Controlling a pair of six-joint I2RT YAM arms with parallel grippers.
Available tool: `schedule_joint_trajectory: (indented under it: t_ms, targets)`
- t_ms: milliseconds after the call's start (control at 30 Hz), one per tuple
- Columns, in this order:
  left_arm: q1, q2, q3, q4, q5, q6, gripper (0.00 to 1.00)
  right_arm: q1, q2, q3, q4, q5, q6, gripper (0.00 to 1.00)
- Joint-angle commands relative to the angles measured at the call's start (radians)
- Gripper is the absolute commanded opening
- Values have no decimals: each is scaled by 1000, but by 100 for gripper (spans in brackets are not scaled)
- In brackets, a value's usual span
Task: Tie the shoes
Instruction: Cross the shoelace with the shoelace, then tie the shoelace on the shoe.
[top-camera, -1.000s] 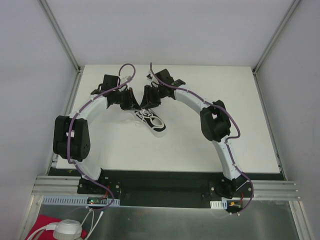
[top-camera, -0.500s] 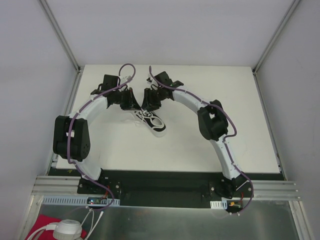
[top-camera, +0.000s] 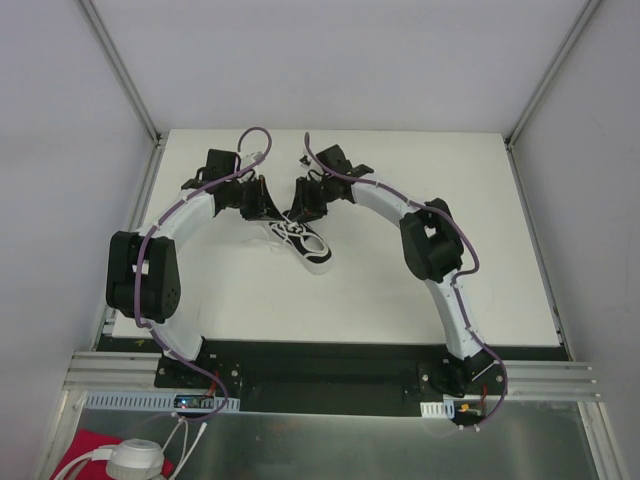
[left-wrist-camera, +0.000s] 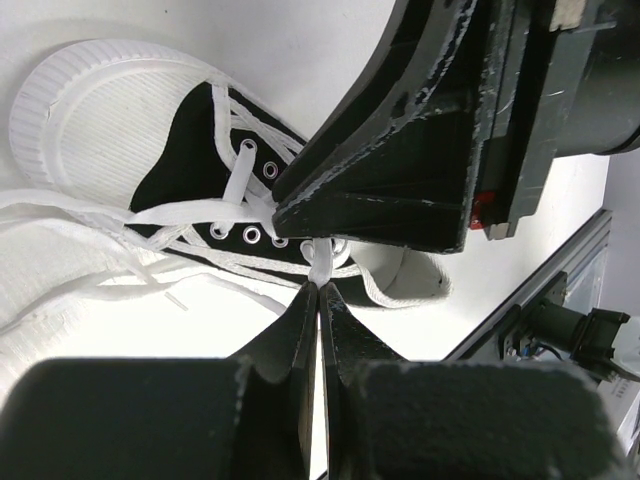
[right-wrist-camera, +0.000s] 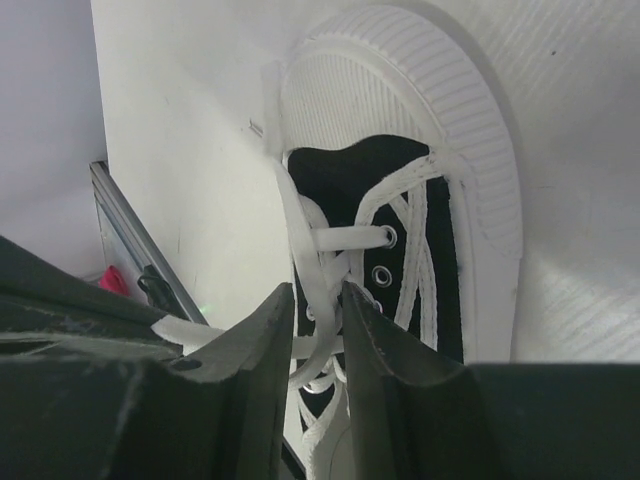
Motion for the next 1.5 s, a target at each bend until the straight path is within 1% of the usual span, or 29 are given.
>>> schedule_joint_trajectory:
  t_ms: [0, 133, 300, 667, 833, 967, 1133, 1167, 1233, 1367, 1467]
  targets:
    - [7, -35, 6, -1, 18, 21, 0, -8, -102, -23, 18, -54, -7, 29]
    - [7, -25, 14, 1, 16, 23, 0, -9, -105, -43, 10, -77, -24, 29]
    - [7, -3, 29, -1, 10, 32, 0, -20, -110, -73, 39, -142, -6, 29]
    - [7, 86, 83, -1, -20, 43, 0, -47, -91, -101, 146, -272, 103, 30]
    - [6, 109, 103, -1, -19, 39, 0, -52, -82, -104, 153, -283, 115, 30]
    - [7, 118, 107, 1, -27, 47, 0, -57, -78, -107, 156, -301, 117, 32]
    - [7, 135, 112, -1, -33, 52, 0, -60, -84, -120, 188, -307, 137, 35]
    - [7, 139, 112, -1, -33, 52, 0, -61, -82, -118, 189, -304, 140, 39]
    - [7, 144, 113, -1, -34, 55, 0, -63, -82, -116, 194, -295, 143, 41]
    - [7, 144, 104, -1, -45, 62, 0, -61, -116, -133, 196, -209, 110, 44]
    - [9, 141, 91, 1, -48, 64, 0, -66, -145, -146, 205, -172, 86, 46]
